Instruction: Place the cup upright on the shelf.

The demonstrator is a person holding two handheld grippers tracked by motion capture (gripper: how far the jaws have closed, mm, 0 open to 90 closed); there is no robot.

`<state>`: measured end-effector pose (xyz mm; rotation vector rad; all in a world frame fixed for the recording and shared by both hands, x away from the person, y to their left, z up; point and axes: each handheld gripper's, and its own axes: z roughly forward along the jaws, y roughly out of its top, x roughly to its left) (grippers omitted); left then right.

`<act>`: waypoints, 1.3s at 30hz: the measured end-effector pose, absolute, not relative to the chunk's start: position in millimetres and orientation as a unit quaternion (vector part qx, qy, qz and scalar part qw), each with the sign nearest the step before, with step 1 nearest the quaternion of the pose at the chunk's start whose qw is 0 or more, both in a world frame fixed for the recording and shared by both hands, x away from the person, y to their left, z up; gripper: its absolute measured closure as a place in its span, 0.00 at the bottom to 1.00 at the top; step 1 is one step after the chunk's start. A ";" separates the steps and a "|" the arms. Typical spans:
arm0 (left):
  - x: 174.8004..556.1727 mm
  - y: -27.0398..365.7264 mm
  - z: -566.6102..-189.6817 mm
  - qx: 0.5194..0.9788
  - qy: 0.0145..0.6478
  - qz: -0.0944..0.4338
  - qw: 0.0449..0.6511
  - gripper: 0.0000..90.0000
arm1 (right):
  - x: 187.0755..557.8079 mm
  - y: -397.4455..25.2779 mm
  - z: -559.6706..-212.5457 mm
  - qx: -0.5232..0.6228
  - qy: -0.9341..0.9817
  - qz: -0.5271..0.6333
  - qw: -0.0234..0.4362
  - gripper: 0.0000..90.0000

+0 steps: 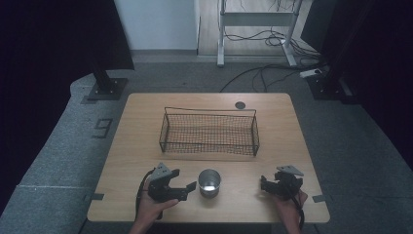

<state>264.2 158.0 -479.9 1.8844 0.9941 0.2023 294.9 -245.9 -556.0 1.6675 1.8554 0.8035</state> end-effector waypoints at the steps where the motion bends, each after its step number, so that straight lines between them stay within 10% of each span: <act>1: 264.0 156.3 -479.6 0.773 0.405 0.082 0.480 0.15 | 294.8 -245.9 -555.9 0.615 0.684 0.296 0.257 0.04; 39: 269.3 107.8 -498.5 0.803 0.365 0.078 0.464 0.05 | 294.8 -245.9 -555.9 0.615 0.684 0.296 0.257 0.04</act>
